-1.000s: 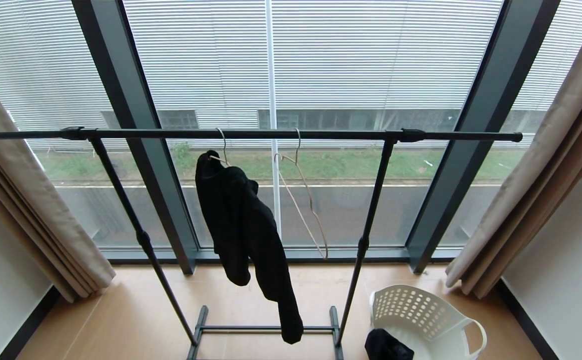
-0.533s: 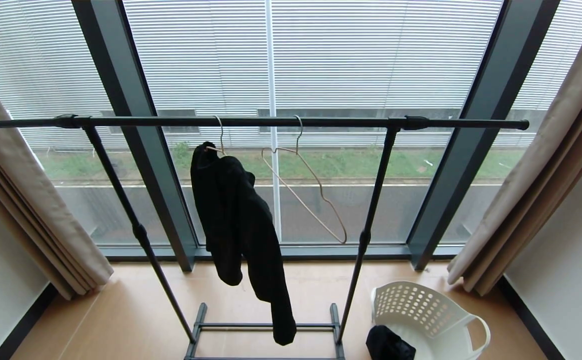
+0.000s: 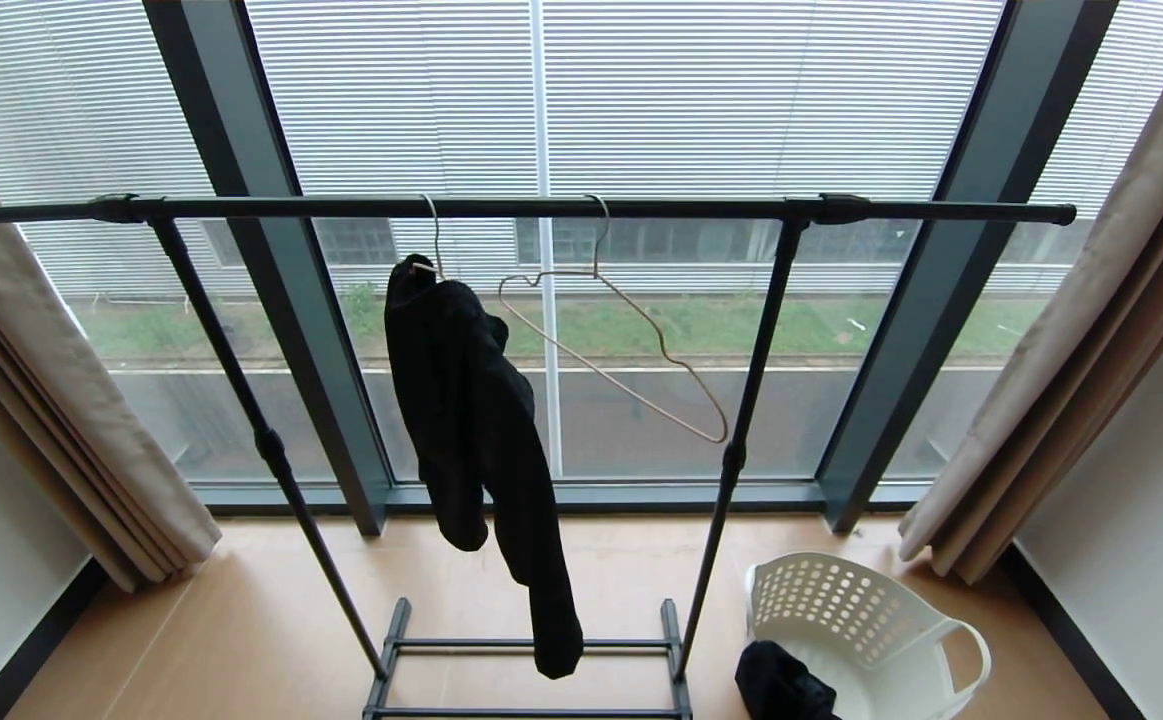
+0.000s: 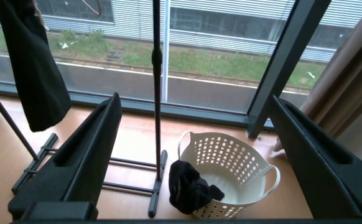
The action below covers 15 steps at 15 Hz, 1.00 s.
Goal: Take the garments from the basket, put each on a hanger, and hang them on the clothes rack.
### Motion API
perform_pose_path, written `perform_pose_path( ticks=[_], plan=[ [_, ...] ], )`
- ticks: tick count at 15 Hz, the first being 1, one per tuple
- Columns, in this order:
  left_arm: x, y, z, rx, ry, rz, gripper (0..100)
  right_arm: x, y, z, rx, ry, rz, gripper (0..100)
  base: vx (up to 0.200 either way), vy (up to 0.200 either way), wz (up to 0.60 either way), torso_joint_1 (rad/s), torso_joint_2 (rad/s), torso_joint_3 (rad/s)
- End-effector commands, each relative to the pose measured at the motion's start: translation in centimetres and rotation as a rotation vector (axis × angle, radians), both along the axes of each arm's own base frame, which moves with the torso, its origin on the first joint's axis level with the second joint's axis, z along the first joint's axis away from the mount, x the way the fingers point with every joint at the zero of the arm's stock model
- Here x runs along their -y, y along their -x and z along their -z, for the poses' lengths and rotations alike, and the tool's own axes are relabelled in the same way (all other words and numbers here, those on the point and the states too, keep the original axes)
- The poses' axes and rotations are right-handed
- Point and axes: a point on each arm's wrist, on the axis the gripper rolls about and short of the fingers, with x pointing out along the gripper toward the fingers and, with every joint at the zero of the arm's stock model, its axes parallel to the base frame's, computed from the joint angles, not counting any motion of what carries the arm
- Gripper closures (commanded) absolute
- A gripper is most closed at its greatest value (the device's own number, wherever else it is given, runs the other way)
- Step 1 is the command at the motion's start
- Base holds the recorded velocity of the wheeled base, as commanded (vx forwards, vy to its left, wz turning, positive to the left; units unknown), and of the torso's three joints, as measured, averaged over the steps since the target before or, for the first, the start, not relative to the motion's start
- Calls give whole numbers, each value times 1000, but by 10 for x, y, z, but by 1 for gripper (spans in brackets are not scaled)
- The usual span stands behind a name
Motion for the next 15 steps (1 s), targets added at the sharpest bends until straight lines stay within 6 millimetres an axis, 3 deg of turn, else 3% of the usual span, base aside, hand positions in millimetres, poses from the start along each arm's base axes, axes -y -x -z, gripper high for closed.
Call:
perform_pose_path(
  ticks=[1, 15],
  plan=[
    [0, 0, 0, -2, 0, 0, 0, 0, 0, 0, 1, 1, 0, 0, 0, 0, 0, -159, 378, 217],
    [0, 0, 0, -3, 0, 0, 0, 0, 0, 0, 1, 1, 0, 0, 0, 0, 0, -198, 477, 284]
  ],
)
